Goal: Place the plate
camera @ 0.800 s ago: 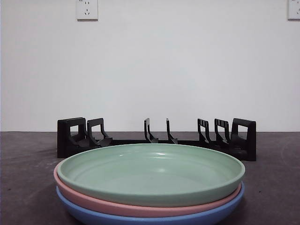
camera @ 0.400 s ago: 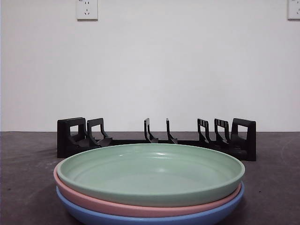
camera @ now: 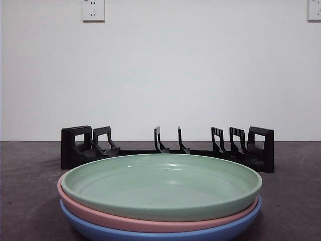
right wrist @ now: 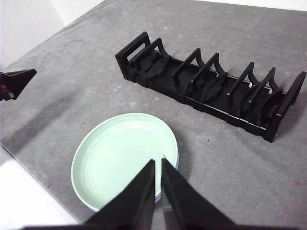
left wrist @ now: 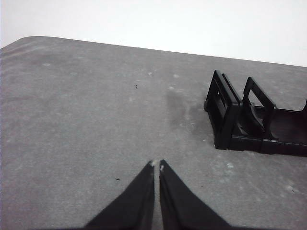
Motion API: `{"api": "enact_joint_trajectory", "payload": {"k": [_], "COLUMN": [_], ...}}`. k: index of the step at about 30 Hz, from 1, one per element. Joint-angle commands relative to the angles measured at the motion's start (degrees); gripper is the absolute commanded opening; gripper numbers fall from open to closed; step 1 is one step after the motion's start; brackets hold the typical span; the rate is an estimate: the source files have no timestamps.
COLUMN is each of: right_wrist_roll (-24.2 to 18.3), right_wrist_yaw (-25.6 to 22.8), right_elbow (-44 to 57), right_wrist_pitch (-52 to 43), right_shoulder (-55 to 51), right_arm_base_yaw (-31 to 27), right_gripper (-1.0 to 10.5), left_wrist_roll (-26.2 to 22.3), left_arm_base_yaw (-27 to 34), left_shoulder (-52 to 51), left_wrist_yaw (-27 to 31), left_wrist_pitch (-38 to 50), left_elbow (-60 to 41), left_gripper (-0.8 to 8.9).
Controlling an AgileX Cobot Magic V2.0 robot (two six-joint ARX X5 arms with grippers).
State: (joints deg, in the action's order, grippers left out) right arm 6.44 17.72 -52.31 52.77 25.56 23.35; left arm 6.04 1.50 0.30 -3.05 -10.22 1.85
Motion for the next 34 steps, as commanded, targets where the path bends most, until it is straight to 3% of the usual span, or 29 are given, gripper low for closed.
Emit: {"api": "enact_joint_trajectory", "payload": {"k": [1,3,7,12,16,22,29,34], "right_wrist_roll": [0.20,0.17,0.17,-0.92,-1.31,-1.18,-5.33,-4.96], "right_wrist_yaw": [-5.38,-8.68,-7.04,-11.82,-15.02,-14.58,-15.72,-16.35], "right_elbow": [1.01,3.91,15.13,31.41,41.64,50.80,51.67,51.67], "right_wrist_pitch": [-3.45,-8.22,-24.41,-40.41,-42.56,-44.30,-42.53,-42.47], "right_shoulder": [-0.96,-1.75,-6.69,-16.04,-22.25,-25.35,-25.35,-25.35], "right_arm_base_yaw": [-0.94,-4.00,-12.09,-21.57,-26.32,-28.15,-26.77,-25.22], "right_gripper": [0.2,0.2,0.2,0.2,0.2,0.2,0.2,0.2], "left_wrist_roll": [0.44,0.44,0.44,0.44,0.44,0.44,0.44,0.44], "left_arm_base_yaw": [0.09,0.09,0.09,0.09,0.09,0.09,0.09,0.09], "left_shoulder": [-0.11,-0.11,-0.11,-0.11,-0.11,-0.11,-0.11,-0.11], "left_wrist_yaw": [0.17,0.17,0.17,0.17,0.17,0.17,0.17,0.17], "left_wrist_pitch": [-0.42,-0.42,-0.42,-0.44,-0.42,-0.42,-0.42,-0.42], "left_elbow": [-1.14,-1.14,-1.14,-1.14,-1.14,-1.14,-1.14,-1.14], "left_gripper": [0.15,0.15,0.15,0.15,0.15,0.15,0.15,0.15]}}
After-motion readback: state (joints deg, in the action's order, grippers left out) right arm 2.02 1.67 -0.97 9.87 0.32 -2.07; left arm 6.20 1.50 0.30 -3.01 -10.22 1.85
